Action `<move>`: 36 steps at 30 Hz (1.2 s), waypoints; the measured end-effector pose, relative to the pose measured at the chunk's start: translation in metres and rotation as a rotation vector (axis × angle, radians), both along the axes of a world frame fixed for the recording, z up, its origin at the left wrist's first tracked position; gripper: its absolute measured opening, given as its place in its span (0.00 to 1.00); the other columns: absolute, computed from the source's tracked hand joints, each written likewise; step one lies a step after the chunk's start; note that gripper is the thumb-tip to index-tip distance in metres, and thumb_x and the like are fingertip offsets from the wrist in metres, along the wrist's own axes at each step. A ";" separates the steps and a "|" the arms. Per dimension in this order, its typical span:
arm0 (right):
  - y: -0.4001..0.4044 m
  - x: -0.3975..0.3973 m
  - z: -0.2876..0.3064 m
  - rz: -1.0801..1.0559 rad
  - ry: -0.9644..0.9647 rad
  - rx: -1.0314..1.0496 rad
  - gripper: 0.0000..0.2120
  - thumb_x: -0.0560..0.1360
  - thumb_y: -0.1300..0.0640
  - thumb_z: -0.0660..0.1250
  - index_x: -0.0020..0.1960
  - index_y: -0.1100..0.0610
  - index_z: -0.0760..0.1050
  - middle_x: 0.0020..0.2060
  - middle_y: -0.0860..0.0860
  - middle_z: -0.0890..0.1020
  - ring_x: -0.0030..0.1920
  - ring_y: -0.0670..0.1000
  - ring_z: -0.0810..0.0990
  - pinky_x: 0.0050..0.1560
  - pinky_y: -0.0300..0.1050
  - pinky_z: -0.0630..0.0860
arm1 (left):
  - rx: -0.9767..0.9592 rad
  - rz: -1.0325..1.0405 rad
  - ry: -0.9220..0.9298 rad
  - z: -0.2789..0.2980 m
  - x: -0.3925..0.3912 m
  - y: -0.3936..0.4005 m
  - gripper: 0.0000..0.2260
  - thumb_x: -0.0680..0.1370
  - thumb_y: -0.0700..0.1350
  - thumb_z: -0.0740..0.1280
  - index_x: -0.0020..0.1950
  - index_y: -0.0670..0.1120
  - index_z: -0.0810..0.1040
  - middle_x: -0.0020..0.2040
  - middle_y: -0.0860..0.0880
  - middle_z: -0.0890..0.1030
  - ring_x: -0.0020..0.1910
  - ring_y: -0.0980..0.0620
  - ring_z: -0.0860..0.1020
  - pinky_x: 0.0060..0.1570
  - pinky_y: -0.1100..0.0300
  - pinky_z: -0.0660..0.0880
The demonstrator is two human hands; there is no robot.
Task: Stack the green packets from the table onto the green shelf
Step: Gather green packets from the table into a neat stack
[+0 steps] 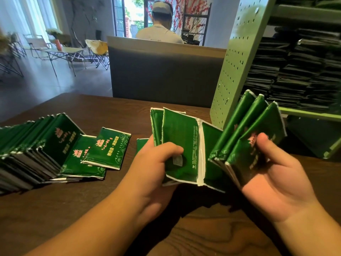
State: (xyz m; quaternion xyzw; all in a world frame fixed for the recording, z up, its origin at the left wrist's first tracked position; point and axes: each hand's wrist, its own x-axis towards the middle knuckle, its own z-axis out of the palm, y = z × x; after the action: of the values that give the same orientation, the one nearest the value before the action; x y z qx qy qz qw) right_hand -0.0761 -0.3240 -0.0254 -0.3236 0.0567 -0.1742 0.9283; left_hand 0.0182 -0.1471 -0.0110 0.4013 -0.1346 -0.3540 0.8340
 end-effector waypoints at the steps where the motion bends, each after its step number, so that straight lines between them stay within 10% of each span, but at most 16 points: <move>1: 0.001 -0.001 0.004 -0.060 0.036 -0.039 0.19 0.75 0.61 0.67 0.64 0.67 0.80 0.69 0.63 0.75 0.68 0.63 0.77 0.66 0.66 0.74 | -0.020 0.004 0.009 0.002 0.001 0.001 0.13 0.74 0.30 0.59 0.46 0.44 0.80 0.36 0.42 0.83 0.30 0.46 0.82 0.37 0.53 0.79; 4: -0.001 -0.001 0.007 -0.137 0.045 -0.058 0.38 0.52 0.63 0.81 0.62 0.64 0.81 0.62 0.64 0.82 0.59 0.67 0.83 0.57 0.70 0.79 | -0.058 0.003 0.026 0.005 0.005 0.005 0.13 0.67 0.32 0.61 0.47 0.42 0.79 0.35 0.42 0.82 0.31 0.46 0.82 0.36 0.54 0.80; 12: 0.011 -0.009 0.018 -0.039 0.108 -0.119 0.20 0.56 0.61 0.77 0.48 0.64 0.87 0.58 0.65 0.83 0.57 0.65 0.84 0.50 0.69 0.80 | 0.180 0.214 -0.399 -0.001 0.014 0.006 0.15 0.72 0.31 0.64 0.52 0.48 0.79 0.42 0.46 0.83 0.42 0.45 0.81 0.36 0.53 0.79; 16: 0.006 -0.011 0.015 0.063 0.066 -0.098 0.29 0.60 0.60 0.82 0.60 0.65 0.83 0.65 0.66 0.79 0.64 0.67 0.79 0.54 0.69 0.79 | 0.290 0.240 -0.582 -0.007 0.008 0.001 0.18 0.75 0.37 0.70 0.58 0.57 0.77 0.48 0.53 0.86 0.48 0.53 0.85 0.47 0.55 0.80; 19: -0.001 -0.019 0.002 0.131 0.115 0.003 0.26 0.87 0.59 0.54 0.80 0.65 0.49 0.77 0.66 0.45 0.78 0.68 0.43 0.76 0.72 0.42 | 0.235 0.161 -0.509 -0.006 0.000 0.000 0.15 0.80 0.42 0.70 0.64 0.56 0.76 0.53 0.51 0.86 0.52 0.50 0.85 0.50 0.52 0.82; 21: -0.006 -0.022 -0.013 0.239 0.150 0.051 0.24 0.88 0.59 0.48 0.81 0.65 0.47 0.76 0.65 0.40 0.77 0.68 0.37 0.74 0.73 0.31 | 0.186 0.063 -0.416 -0.006 -0.003 0.000 0.15 0.78 0.47 0.71 0.64 0.53 0.76 0.55 0.45 0.85 0.54 0.44 0.85 0.52 0.46 0.82; 25: 0.012 -0.011 -0.007 0.206 0.108 0.002 0.25 0.84 0.62 0.62 0.78 0.64 0.60 0.76 0.68 0.57 0.77 0.69 0.57 0.73 0.75 0.57 | 0.093 -0.104 -0.202 -0.008 -0.006 0.001 0.26 0.70 0.57 0.73 0.66 0.51 0.76 0.60 0.38 0.83 0.59 0.36 0.82 0.55 0.39 0.80; 28: 0.020 -0.007 0.001 0.140 0.024 -0.167 0.35 0.62 0.60 0.84 0.67 0.64 0.78 0.65 0.68 0.78 0.63 0.67 0.80 0.54 0.66 0.80 | 0.052 -0.097 -0.203 -0.008 -0.005 -0.001 0.23 0.71 0.49 0.74 0.65 0.48 0.77 0.57 0.38 0.84 0.54 0.39 0.85 0.47 0.47 0.83; 36: 0.026 -0.001 0.005 -0.043 0.186 -0.325 0.21 0.71 0.62 0.66 0.64 0.63 0.78 0.55 0.64 0.85 0.53 0.62 0.86 0.45 0.57 0.84 | 0.043 -0.070 -0.258 -0.011 -0.003 -0.002 0.19 0.72 0.43 0.74 0.62 0.47 0.79 0.53 0.41 0.86 0.48 0.44 0.86 0.40 0.54 0.82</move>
State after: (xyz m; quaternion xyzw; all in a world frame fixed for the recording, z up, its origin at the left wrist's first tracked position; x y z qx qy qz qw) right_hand -0.0771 -0.2981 -0.0201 -0.4829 0.1202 -0.1703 0.8505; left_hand 0.0148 -0.1491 -0.0221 0.4562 -0.2473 -0.3310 0.7881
